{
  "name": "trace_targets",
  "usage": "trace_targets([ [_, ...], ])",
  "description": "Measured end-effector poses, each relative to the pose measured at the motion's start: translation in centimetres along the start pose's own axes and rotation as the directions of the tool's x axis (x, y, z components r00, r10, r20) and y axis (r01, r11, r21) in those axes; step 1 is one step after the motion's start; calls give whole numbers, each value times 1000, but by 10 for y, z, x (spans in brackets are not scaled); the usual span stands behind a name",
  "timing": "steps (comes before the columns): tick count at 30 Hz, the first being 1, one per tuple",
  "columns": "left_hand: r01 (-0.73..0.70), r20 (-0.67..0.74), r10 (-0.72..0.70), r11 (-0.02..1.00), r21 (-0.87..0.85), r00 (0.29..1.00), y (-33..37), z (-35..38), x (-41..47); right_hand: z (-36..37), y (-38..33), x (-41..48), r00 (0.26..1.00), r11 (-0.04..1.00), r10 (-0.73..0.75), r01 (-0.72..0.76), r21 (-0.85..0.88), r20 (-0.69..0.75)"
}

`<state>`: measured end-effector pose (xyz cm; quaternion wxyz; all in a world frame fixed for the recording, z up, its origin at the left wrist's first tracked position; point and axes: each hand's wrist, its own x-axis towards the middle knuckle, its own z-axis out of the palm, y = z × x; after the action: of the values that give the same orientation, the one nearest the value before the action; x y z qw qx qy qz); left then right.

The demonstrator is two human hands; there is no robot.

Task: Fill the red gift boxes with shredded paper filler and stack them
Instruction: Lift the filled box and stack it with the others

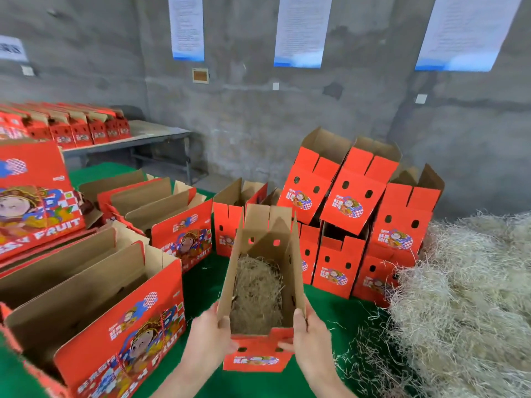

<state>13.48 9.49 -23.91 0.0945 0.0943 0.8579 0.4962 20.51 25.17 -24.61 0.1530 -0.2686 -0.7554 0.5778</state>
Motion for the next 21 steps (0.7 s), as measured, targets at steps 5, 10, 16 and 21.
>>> trace_targets([
  [5,-239,-252,184,949,-207,950,40,-61,61,27,-80,46,968,968,-252,252,8,2],
  [10,-228,-185,177,925,-305,967,72,-97,146,66,-134,116,942,941,-328,332,59,-75],
  [16,-133,0,147,897,-422,989,94,-115,251,102,-174,197,913,929,-359,369,14,-194],
  [21,-192,61,226,920,-340,972,133,-114,337,99,-210,265,896,933,-360,349,-89,-261],
])
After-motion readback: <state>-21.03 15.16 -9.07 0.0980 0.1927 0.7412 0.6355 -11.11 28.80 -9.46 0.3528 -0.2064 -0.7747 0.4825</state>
